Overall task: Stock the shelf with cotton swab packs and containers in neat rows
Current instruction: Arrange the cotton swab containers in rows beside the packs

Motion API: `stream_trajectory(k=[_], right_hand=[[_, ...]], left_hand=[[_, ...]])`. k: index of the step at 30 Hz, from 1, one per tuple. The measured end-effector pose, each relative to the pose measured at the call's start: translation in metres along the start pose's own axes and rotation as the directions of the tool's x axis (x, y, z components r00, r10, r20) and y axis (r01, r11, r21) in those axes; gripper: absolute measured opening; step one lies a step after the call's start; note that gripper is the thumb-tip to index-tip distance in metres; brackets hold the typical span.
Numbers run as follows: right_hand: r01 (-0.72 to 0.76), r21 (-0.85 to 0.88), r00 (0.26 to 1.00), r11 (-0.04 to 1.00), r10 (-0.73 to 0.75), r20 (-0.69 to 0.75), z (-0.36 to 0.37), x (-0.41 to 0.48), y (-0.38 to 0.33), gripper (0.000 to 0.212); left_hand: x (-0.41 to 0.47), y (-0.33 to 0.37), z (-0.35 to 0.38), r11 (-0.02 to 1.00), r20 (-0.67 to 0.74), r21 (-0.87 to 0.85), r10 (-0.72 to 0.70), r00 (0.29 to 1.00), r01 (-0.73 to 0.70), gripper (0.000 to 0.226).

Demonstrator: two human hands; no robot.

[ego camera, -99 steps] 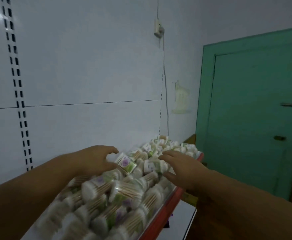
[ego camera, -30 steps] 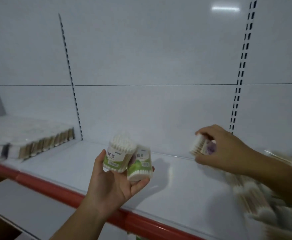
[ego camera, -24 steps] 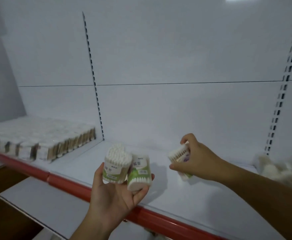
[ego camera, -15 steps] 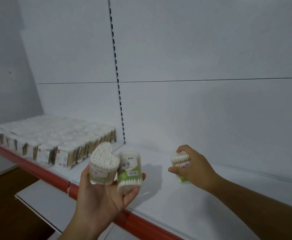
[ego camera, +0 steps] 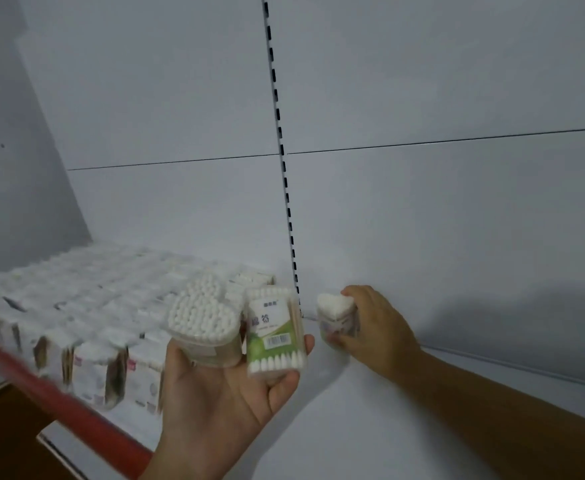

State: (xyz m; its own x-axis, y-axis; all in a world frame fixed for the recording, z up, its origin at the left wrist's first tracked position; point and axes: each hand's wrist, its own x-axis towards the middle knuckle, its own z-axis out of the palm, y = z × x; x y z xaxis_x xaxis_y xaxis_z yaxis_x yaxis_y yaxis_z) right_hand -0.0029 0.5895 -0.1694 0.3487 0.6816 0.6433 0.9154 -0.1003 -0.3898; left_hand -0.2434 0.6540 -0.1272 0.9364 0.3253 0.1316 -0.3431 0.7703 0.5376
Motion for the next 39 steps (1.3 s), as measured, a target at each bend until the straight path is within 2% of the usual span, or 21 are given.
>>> stream_trajectory(k=[3, 5, 6, 8, 9, 10, 11, 13, 15, 17, 18, 19, 20, 21, 22, 24, 28, 30, 33, 36, 39], right_hand=[[0.032, -0.123, 0.988, 0.992, -0.05, -0.148, 0.015, 0.011, -0.009, 0.048], [-0.013, -0.221, 0.985, 0.975, -0.026, -0.172, 0.021, 0.009, -0.011, 0.044], [-0.038, -0.237, 0.989, 0.971, 0.003, -0.148, 0.023, 0.008, -0.011, 0.048], [-0.059, -0.304, 0.998, 0.951, 0.063, 0.005, 0.023, 0.009, -0.01, 0.079], [-0.055, -0.347, 0.995, 0.936, 0.081, 0.06, 0.023, 0.009, -0.008, 0.094], [-0.079, -0.363, 0.984, 0.928, 0.13, 0.118, 0.02, 0.009, -0.012, 0.099], [-0.084, -0.334, 0.991, 0.939, 0.115, 0.074, 0.015, 0.009, -0.014, 0.086], [-0.083, -0.221, 0.99, 0.972, 0.055, -0.129, 0.004, 0.01, -0.018, 0.047], [-0.079, -0.202, 0.965, 0.976, 0.024, -0.262, -0.01, 0.013, -0.016, 0.044], [-0.092, -0.127, 0.958, 0.988, 0.053, -0.282, -0.033, 0.023, -0.014, 0.029], [-0.126, -0.002, 0.965, 0.992, 0.122, -0.233, -0.044, 0.028, -0.018, 0.016], [-0.186, 0.178, 0.97, 0.966, 0.209, -0.12, -0.055, 0.034, -0.023, 0.009], [-0.258, 0.326, 0.965, 0.909, 0.262, 0.033, -0.063, 0.038, -0.029, 0.017], [-0.321, 0.385, 0.945, 0.865, 0.268, 0.186, -0.069, 0.041, -0.035, 0.028], [-0.336, 0.368, 0.928, 0.867, 0.239, 0.285, -0.072, 0.042, -0.039, 0.037], [-0.256, 0.279, 0.929, 0.926, 0.157, 0.335, -0.074, 0.041, -0.049, 0.05], [-0.202, 0.264, 0.965, 0.943, 0.147, 0.216, -0.085, 0.046, -0.058, 0.04], [-0.195, 0.225, 0.978, 0.955, 0.171, 0.119, -0.097, 0.049, -0.054, 0.039], [-0.259, -0.064, 0.964, 0.964, 0.262, 0.04, -0.115, 0.049, -0.046, 0.048], [-0.281, -0.427, 0.924, 0.859, 0.362, 0.12, -0.112, 0.045, -0.039, 0.044], [-0.205, -0.495, 0.897, 0.845, 0.364, 0.25, -0.087, 0.037, -0.035, 0.044]], left_hand=[[0.03, 0.005, 0.005, 0.999, 0.076, -0.05, 0.011, 0.997, -0.007, 0.079], [0.05, 0.009, 0.009, 0.998, 0.099, -0.053, -0.011, 0.995, 0.017, 0.076], [0.061, 0.012, 0.012, 0.998, 0.11, -0.057, -0.03, 0.994, 0.037, 0.07], [0.078, 0.017, 0.016, 0.993, 0.139, -0.073, -0.079, 0.987, 0.09, 0.063], [0.084, 0.019, 0.017, 0.991, 0.152, -0.055, -0.111, 0.982, 0.121, 0.065], [0.09, 0.02, 0.016, 0.988, 0.171, -0.031, -0.143, 0.975, 0.15, 0.068], [0.096, 0.02, 0.012, 0.985, 0.191, -0.017, -0.167, 0.967, 0.173, 0.07], [0.101, 0.014, 0.0, 0.975, 0.221, -0.048, -0.201, 0.954, 0.217, 0.071], [0.103, 0.009, -0.011, 0.958, 0.277, -0.1, -0.233, 0.932, 0.269, 0.073], [0.105, 0.006, -0.019, 0.95, 0.304, -0.101, -0.254, 0.918, 0.297, 0.075], [0.106, 0.005, -0.021, 0.949, 0.307, -0.092, -0.261, 0.915, 0.301, 0.075], [0.107, 0.004, -0.023, 0.951, 0.304, -0.077, -0.263, 0.916, 0.299, 0.075], [0.109, 0.003, -0.026, 0.955, 0.287, -0.055, -0.263, 0.921, 0.29, 0.076], [0.11, 0.001, -0.029, 0.959, 0.265, -0.032, -0.262, 0.928, 0.28, 0.076], [0.111, 0.0, -0.033, 0.963, 0.24, -0.008, -0.261, 0.935, 0.27, 0.075], [0.111, -0.001, -0.037, 0.965, 0.19, 0.026, -0.261, 0.946, 0.261, 0.077], [0.114, 0.005, -0.04, 0.975, 0.218, -0.04, -0.205, 0.954, 0.219, 0.079], [0.116, 0.007, -0.042, 0.987, 0.164, -0.072, -0.127, 0.978, 0.141, 0.078], [0.12, 0.009, -0.047, 0.994, 0.026, -0.104, -0.02, 0.999, 0.023, 0.056], [0.123, 0.009, -0.054, 0.993, -0.072, -0.116, 0.024, 0.997, -0.032, 0.056], [0.124, 0.007, -0.056, 0.996, -0.117, -0.075, 0.031, 0.993, -0.04, 0.057]])
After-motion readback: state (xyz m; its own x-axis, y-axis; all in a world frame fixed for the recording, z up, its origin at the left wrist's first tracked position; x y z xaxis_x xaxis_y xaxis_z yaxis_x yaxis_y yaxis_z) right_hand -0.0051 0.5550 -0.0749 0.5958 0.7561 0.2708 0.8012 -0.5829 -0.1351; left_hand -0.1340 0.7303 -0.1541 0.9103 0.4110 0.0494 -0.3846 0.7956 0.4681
